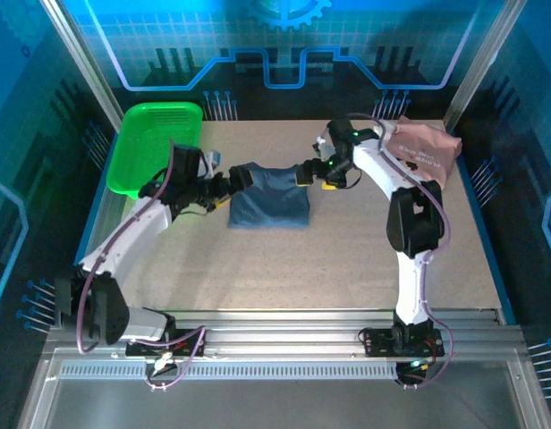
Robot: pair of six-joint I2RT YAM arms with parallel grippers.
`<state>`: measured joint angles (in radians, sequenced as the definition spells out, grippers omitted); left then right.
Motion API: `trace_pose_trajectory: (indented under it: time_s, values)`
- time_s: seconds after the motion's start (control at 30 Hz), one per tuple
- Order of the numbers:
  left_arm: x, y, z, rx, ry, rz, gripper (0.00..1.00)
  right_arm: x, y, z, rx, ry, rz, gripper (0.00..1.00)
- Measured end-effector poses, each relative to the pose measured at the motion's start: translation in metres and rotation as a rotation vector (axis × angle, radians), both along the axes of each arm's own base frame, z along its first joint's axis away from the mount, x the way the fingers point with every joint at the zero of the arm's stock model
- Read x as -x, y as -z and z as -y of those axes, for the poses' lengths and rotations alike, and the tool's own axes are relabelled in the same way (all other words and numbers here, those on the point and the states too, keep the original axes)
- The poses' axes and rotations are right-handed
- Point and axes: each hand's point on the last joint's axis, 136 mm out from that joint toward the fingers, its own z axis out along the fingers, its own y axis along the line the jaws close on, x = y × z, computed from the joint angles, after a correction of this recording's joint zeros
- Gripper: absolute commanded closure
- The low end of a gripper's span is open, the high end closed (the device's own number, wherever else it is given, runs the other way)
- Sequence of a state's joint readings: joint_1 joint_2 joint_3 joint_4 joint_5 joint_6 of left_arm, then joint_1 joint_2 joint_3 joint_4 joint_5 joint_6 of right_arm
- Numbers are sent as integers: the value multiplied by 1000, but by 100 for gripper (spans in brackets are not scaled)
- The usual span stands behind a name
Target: Fold and stack the t-shirts
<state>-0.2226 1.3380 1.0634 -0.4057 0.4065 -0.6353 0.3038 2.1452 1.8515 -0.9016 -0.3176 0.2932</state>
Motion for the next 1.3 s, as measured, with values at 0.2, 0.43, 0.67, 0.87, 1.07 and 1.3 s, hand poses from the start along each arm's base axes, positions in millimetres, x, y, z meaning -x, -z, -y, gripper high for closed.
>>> trace_pose_trajectory:
  time_s: [0.2, 0.43, 0.67, 0.87, 1.07, 1.3]
  values:
    - [35, 12, -13, -21, -23, 19, 1, -27, 40, -13, 67, -16, -4, 10]
    - [68, -3, -30, -41, -69, 105, 1, -53, 55, -39, 96, -24, 32, 11]
    - [98, -22, -53, -90, -144, 162, 1, -68, 71, -48, 175, 0, 38, 50]
    - [115, -38, -70, -124, -205, 215, 1, -72, 76, -48, 235, 27, 52, 100]
    - [118, -50, -73, -131, -210, 254, 1, -72, 66, -25, 365, 36, 119, 100]
    - [108, -44, -68, -144, -183, 240, 1, -90, -19, 33, 537, 49, 331, 100]
